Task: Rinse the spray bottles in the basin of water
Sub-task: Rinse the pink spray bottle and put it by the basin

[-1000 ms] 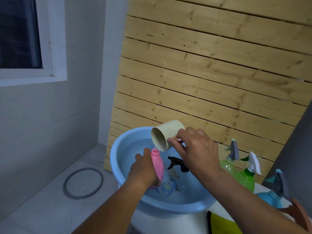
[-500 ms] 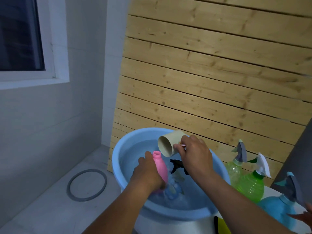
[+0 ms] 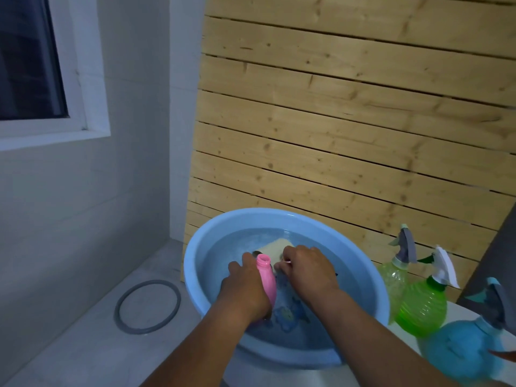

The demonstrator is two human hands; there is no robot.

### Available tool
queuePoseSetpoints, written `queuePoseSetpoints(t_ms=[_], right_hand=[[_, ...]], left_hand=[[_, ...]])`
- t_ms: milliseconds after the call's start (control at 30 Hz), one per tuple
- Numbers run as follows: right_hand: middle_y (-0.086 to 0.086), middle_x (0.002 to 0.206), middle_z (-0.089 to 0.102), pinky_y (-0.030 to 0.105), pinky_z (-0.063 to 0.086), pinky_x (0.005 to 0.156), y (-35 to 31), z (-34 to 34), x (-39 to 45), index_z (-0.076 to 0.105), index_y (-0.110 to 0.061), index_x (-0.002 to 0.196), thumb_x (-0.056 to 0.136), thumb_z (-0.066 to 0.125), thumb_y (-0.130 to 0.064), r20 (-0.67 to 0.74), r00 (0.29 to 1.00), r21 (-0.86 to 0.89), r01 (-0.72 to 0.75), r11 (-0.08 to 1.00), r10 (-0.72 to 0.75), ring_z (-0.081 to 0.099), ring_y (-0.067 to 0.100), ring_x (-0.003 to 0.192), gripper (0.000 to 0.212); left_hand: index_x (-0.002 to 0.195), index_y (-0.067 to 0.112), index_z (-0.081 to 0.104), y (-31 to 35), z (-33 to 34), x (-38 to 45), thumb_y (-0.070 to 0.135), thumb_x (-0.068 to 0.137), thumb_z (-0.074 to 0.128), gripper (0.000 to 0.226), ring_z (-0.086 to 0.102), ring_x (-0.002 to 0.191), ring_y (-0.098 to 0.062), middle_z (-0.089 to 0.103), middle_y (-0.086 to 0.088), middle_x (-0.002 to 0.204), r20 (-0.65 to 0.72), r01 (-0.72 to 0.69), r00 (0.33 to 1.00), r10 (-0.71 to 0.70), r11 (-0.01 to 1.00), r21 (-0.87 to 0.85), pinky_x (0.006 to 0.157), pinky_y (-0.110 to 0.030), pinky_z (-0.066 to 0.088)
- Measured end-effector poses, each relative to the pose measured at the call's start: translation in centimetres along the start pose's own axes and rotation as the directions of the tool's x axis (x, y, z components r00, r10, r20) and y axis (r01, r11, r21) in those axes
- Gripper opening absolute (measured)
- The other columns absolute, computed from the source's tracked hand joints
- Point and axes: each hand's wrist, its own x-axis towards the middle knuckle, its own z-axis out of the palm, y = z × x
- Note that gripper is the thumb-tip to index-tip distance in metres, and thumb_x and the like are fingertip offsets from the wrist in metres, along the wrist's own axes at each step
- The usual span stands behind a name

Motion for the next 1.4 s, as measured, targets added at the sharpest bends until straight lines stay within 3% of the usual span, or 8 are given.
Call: queuePoseSetpoints(t_ms=[133,233,533,700,900,1033,1233,1400], right_hand=[[-0.003,0.078,0.063,0.029,0.034,0.059,0.1,0.0,-0.2,0.055,-0.02,0.071,0.087,0.058,-0.053,0.098,0.967,0.293,-0.256,0.921,0.237,0.059,0.023,0.08,0.036],[-0.001,0.078,0.066,0.03,0.038,0.063,0.5,-0.5,-0.1,0.054,-0.019,0.069,0.088,0.054,-0.058,0.112,0.929,0.362,-0.369,0.856,0.354,0.062,0.026,0.082,0.043],[-0.001,0.067,0.062,0.035,0.045,0.069,1.2,-1.4,0.0,0.058,-0.012,0.069,0.089,0.05,-0.061,0.01,0.875,0.582,-0.398,0.709,0.483,0.061,0.025,0.072,0.053],[-0.002,0.063,0.059,0.033,0.039,0.062,1.6,-1.1,0.0,0.053,-0.015,0.065,0.09,0.052,-0.058,0.012,0.882,0.58,-0.389,0.716,0.471,0.057,0.024,0.068,0.05],[-0.002,0.059,0.055,0.034,0.042,0.063,2.2,-0.7,0.4,0.055,-0.012,0.066,0.089,0.053,-0.058,-0.005,0.857,0.668,-0.38,0.639,0.515,0.05,0.021,0.06,0.052],[-0.002,0.061,0.058,0.034,0.042,0.063,2.3,-0.6,0.3,0.061,-0.011,0.072,0.09,0.051,-0.059,0.012,0.871,0.641,-0.384,0.665,0.492,0.053,0.02,0.061,0.052],[-0.004,0.066,0.058,0.03,0.036,0.059,1.8,-0.3,0.4,0.06,-0.015,0.071,0.095,0.049,-0.05,0.082,0.927,0.564,-0.347,0.749,0.367,0.054,0.019,0.068,0.044],[0.001,0.071,0.063,0.028,0.037,0.059,1.4,-0.1,0.2,0.058,-0.016,0.067,0.099,0.048,-0.039,0.145,0.967,0.589,-0.256,0.767,0.211,0.052,0.015,0.065,0.041]], left_hand=[[0.136,0.021,0.02,0.1,-0.1,-0.3,0.027,0.068,0.083,0.093,0.054,0.112,-0.034,0.037,-0.009,0.123,-0.014,-0.013,1.0,0.013,1.0,0.016,0.087,-0.038,0.049],[0.134,0.022,0.021,0.3,-0.3,-0.5,0.031,0.068,0.079,0.089,0.055,0.112,-0.034,0.038,-0.008,0.122,-0.017,0.013,1.0,-0.012,0.999,0.049,0.093,-0.044,0.048],[0.132,0.025,0.019,0.5,-0.6,-0.4,0.039,0.063,0.082,0.095,0.053,0.117,-0.032,0.038,-0.005,0.125,-0.036,0.083,0.996,-0.078,0.988,0.133,0.097,-0.046,0.036],[0.116,0.032,0.026,0.5,-0.9,-0.3,0.033,0.058,0.084,0.082,0.057,0.104,-0.031,0.035,0.001,0.106,-0.151,0.038,0.988,-0.037,0.999,0.006,0.079,-0.038,0.039],[0.116,0.032,0.028,0.4,-1.1,-0.2,0.03,0.061,0.086,0.079,0.056,0.107,-0.032,0.047,0.0,0.116,-0.211,0.016,0.977,-0.032,0.997,-0.075,0.088,-0.041,0.047],[0.112,0.034,0.026,0.3,-1.1,-0.2,0.025,0.06,0.085,0.079,0.055,0.106,-0.031,0.045,0.003,0.113,-0.212,0.011,0.977,-0.032,0.995,-0.099,0.085,-0.038,0.045],[0.107,0.036,0.029,0.4,-1.1,-0.1,0.035,0.051,0.086,0.079,0.058,0.1,-0.027,0.052,0.006,0.109,-0.236,-0.01,0.971,-0.032,0.985,-0.171,0.086,-0.041,0.049],[0.119,0.036,0.034,0.4,-1.1,0.0,0.036,0.051,0.086,0.086,0.055,0.107,-0.03,0.051,0.004,0.117,-0.285,-0.042,0.958,-0.019,0.978,-0.204,0.09,-0.045,0.049]])
